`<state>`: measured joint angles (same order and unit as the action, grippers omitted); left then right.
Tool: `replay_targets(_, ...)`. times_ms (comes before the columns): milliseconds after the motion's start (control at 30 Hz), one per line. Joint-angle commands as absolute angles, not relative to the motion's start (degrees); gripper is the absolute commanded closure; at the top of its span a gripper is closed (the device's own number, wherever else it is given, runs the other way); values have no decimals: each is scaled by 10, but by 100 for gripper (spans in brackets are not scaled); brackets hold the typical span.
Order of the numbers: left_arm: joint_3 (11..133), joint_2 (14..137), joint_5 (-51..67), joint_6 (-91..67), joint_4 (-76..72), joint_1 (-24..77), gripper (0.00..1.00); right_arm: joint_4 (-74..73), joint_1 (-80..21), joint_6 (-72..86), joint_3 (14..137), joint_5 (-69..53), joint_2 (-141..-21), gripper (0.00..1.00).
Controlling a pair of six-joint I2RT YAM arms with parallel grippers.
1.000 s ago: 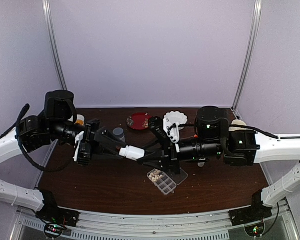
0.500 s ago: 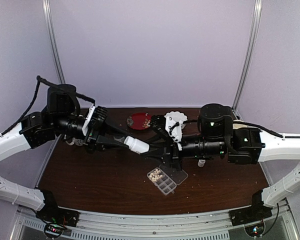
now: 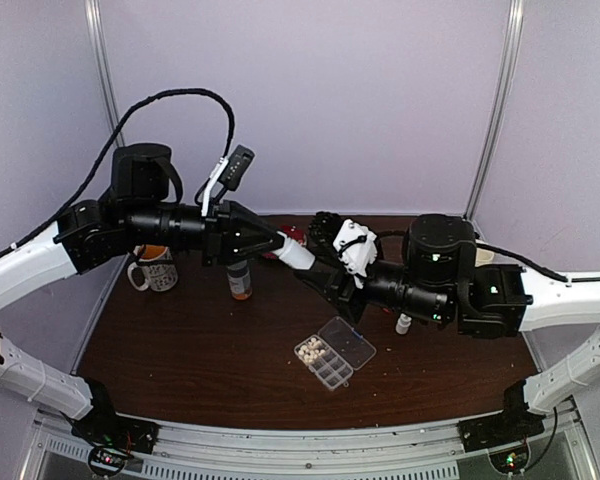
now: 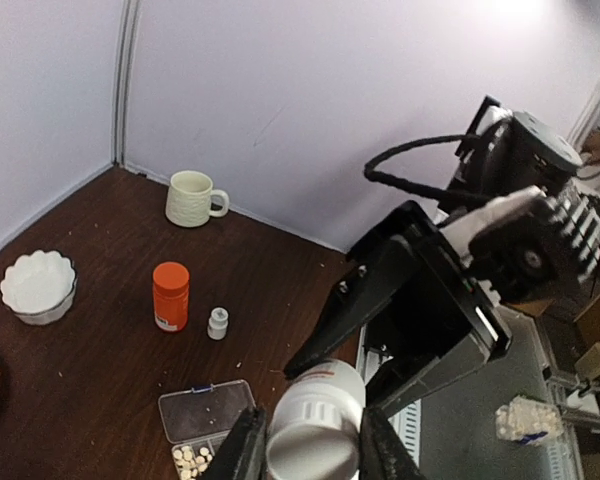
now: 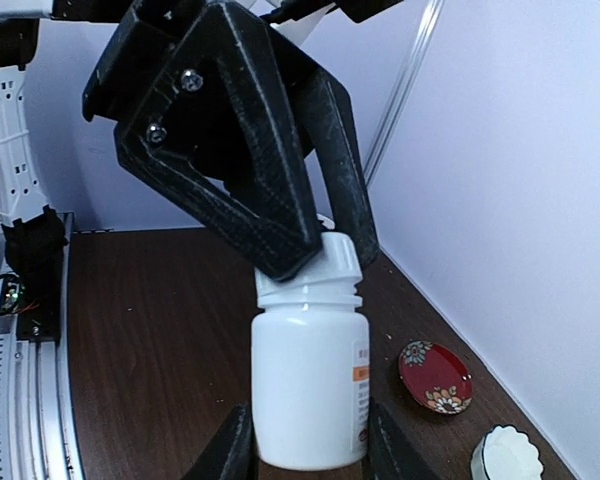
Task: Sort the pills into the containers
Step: Unscrew the lid of the pill bottle from the pill bottle, then pour the pill into the compartment of the pill container.
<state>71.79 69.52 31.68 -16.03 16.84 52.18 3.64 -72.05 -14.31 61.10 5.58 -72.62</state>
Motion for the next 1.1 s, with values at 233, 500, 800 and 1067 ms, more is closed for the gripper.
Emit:
replay_targets(233,743,723,352,-486,136,530,100,194,-742,-253,552,274,-725,100)
replay_targets(500,722,705,367,-546,104,511,100,278,-757,-339,510,320,-729,100)
replay_targets(800,722,659,279,-429,208,479,100,272,-756,-312,497,312,-726,100)
replay_targets(1067,721,661,223,-346,283,457,100,237,-756,-252,476,294,-701,100)
